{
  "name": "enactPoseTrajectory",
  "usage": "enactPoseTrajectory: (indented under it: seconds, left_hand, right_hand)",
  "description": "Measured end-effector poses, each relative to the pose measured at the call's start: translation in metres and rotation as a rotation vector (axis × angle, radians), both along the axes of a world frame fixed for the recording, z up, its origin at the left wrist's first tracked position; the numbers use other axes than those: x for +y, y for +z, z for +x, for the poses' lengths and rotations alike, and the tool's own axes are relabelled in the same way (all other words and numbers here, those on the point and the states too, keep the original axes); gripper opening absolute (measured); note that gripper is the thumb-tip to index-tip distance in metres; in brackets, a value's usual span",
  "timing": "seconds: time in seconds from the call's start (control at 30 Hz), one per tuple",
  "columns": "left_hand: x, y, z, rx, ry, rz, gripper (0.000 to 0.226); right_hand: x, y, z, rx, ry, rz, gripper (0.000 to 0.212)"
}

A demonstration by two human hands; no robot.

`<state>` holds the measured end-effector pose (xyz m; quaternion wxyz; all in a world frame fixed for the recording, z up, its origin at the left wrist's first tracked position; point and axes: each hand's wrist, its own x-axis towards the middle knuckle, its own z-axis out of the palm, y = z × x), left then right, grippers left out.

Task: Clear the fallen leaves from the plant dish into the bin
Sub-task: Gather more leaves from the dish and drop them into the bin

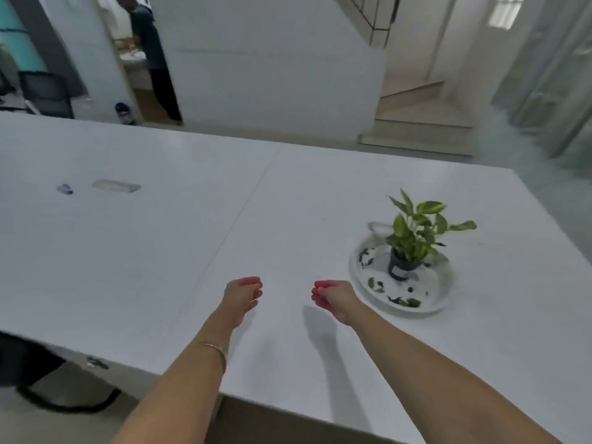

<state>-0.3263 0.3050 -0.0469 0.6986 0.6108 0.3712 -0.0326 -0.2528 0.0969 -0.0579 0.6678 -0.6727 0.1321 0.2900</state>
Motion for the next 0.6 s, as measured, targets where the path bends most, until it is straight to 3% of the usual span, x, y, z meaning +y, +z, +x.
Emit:
enactPoseTrajectory:
  seconds: [0.03,0.17,0.27,0.43,0.6]
  left_hand:
    - [-0.003,-0.002,0.004,-0.005,-0.017,0.011,0.025]
    - [-0.171,-0.004,0.098,0.000,-0.292,0.029,0.027]
    - [-0.231,-0.011,0.127,0.037,-0.384,0.060,0.029]
    - [-0.278,-0.023,0.169,0.070,-0.452,0.165,0.034]
    - [-0.290,-0.036,0.213,0.088,-0.533,0.448,0.037]
  right_hand:
    - [-0.004,-0.001,0.001,0.029,-0.013,0.000,0.026]
    - [-0.187,-0.015,0.043,0.056,-0.237,-0.026,0.024]
    - [-0.256,-0.020,0.063,0.072,-0.330,-0.047,0.023]
    - [-0.322,-0.025,0.098,0.062,-0.361,-0.079,0.023]
    - [-0.349,-0.042,0.130,0.018,-0.369,-0.190,0.024]
